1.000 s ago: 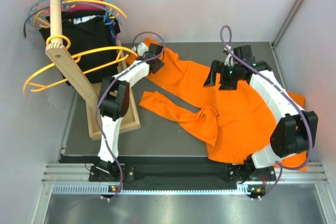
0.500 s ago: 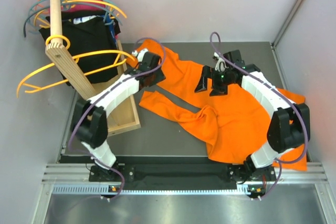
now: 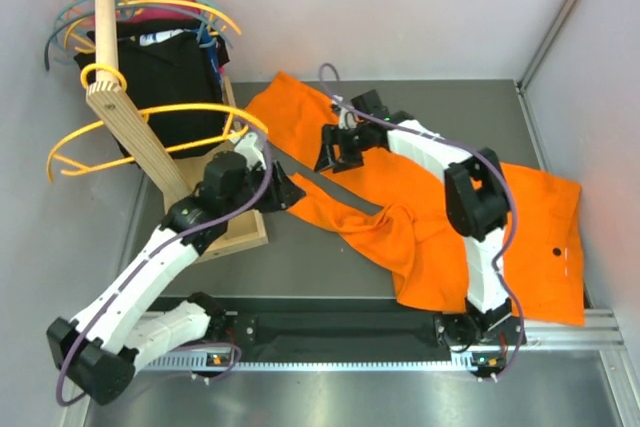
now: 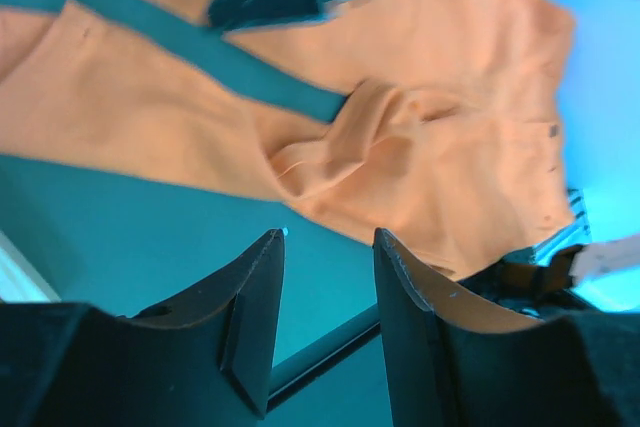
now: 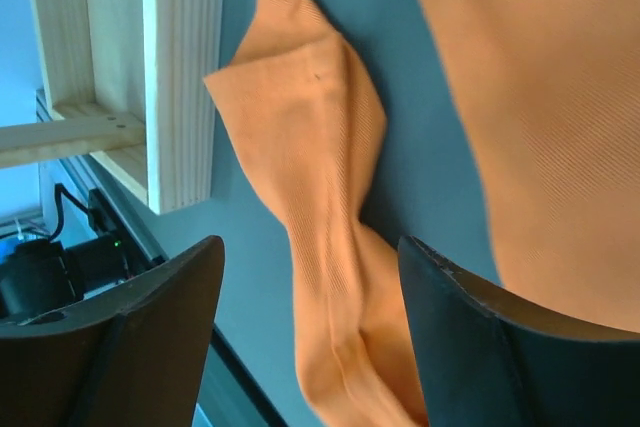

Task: Place the trousers on the hanger
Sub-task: Flatten out the trousers at the center of the board.

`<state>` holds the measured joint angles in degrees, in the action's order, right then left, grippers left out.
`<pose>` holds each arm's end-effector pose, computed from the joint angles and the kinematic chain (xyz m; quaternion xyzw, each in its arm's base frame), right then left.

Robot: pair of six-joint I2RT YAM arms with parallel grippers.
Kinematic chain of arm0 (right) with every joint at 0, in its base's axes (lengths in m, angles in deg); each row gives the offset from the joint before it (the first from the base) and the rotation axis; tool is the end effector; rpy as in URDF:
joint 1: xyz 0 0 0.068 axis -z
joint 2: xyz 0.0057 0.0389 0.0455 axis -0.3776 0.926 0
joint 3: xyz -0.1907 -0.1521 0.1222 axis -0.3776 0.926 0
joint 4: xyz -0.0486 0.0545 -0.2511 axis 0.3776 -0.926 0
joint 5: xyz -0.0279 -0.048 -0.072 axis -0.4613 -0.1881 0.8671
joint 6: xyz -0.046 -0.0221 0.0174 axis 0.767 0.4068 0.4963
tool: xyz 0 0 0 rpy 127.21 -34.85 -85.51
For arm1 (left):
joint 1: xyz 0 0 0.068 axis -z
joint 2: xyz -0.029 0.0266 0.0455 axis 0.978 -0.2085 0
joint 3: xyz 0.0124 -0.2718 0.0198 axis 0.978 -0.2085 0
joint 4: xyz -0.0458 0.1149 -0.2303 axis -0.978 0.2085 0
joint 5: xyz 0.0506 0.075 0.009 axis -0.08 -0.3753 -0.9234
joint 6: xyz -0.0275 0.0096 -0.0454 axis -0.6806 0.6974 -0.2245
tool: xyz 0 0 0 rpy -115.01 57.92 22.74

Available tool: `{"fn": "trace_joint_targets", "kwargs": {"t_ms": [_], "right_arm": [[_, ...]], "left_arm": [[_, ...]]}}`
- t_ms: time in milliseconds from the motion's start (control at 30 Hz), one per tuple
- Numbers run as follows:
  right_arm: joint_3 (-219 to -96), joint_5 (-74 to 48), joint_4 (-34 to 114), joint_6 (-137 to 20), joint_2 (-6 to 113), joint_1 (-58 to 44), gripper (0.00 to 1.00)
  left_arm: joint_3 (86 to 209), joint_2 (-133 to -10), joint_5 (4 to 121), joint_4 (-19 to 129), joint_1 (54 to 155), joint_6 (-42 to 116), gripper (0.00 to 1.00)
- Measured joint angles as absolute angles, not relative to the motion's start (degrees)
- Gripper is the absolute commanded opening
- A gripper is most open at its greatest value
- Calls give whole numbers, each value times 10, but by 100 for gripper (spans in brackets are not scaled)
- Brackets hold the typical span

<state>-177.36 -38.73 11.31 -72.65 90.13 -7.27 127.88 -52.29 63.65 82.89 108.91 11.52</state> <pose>0.3880 0.2418 0.2296 -0.1622 0.8941 0.3820 0.1682 0.1839 -0.1170 0.3218 -0.0022 0.8635 -0.3371 0.3751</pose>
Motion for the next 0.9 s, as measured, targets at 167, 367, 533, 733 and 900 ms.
{"fn": "trace_joint_targets", "kwargs": {"t_ms": [167, 367, 533, 733, 900], "right_arm": [[-1834, -386, 131, -742, 975, -115, 82], [-1892, -360, 147, -738, 1035, -135, 83], [-1912, -346, 146, -725, 1067, -135, 77], [-1923, -350, 151, -718, 1086, -142, 62], [-1920, -351, 162, -728, 1086, -155, 29]], "left_arm": [[1279, -456, 638, 836, 1089, 125, 46], [1280, -447, 637, 860, 1089, 125, 46], [1280, -446, 642, 864, 1089, 122, 46], [1279, -442, 642, 865, 1089, 119, 46], [1266, -442, 640, 870, 1089, 115, 46]]}}
